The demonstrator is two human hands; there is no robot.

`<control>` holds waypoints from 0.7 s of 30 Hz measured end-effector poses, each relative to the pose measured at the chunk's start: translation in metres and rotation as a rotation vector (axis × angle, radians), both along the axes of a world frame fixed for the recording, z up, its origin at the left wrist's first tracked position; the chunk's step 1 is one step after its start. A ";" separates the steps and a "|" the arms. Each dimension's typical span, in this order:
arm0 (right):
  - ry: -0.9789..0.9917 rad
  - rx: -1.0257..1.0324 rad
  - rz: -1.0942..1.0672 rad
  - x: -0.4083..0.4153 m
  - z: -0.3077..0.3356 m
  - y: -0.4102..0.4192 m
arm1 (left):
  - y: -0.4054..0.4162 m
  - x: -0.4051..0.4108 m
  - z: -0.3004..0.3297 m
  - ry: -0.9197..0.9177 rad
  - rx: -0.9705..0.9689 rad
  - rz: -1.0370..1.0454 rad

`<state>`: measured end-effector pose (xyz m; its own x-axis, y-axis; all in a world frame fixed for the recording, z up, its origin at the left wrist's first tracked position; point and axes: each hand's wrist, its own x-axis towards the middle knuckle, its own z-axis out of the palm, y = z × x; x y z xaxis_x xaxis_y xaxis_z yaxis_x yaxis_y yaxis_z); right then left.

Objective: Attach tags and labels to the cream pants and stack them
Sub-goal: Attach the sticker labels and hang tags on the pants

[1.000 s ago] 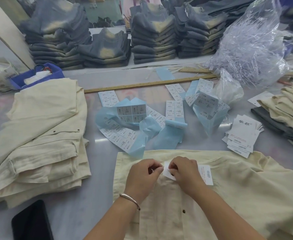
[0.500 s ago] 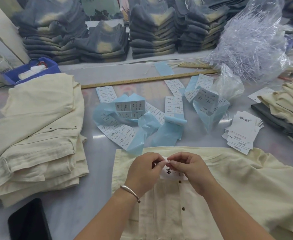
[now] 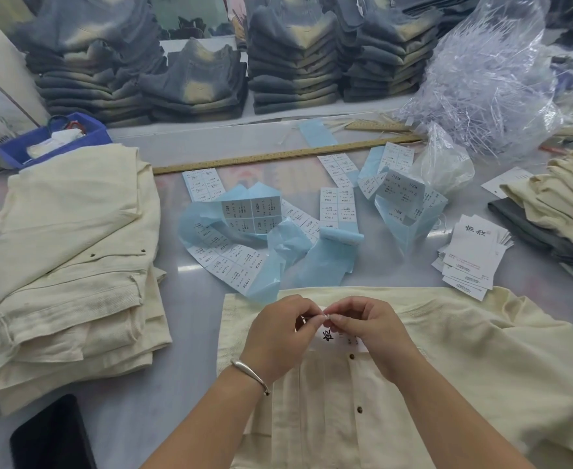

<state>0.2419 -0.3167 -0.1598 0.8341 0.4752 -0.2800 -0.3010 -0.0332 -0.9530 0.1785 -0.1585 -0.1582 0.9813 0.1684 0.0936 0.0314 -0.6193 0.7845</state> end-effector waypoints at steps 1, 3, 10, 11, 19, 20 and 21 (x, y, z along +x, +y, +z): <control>-0.008 -0.009 -0.001 0.000 0.000 0.000 | 0.000 0.000 0.000 -0.001 0.018 -0.001; -0.030 -0.024 -0.004 -0.001 0.000 0.000 | 0.000 0.000 0.000 0.002 0.040 -0.005; -0.324 -0.163 0.012 -0.006 0.002 0.001 | -0.001 0.001 0.002 0.057 0.091 -0.064; -0.358 -0.188 0.022 -0.006 0.002 0.001 | -0.001 0.002 0.003 0.059 0.091 -0.085; -0.254 -0.146 0.220 -0.004 0.018 -0.003 | 0.017 0.001 0.002 0.151 -0.286 -0.093; -0.256 -0.149 0.232 -0.004 0.019 -0.002 | 0.018 0.001 0.001 0.153 -0.296 -0.090; -0.255 -0.149 0.233 -0.004 0.020 -0.001 | 0.018 0.000 0.001 0.153 -0.298 -0.090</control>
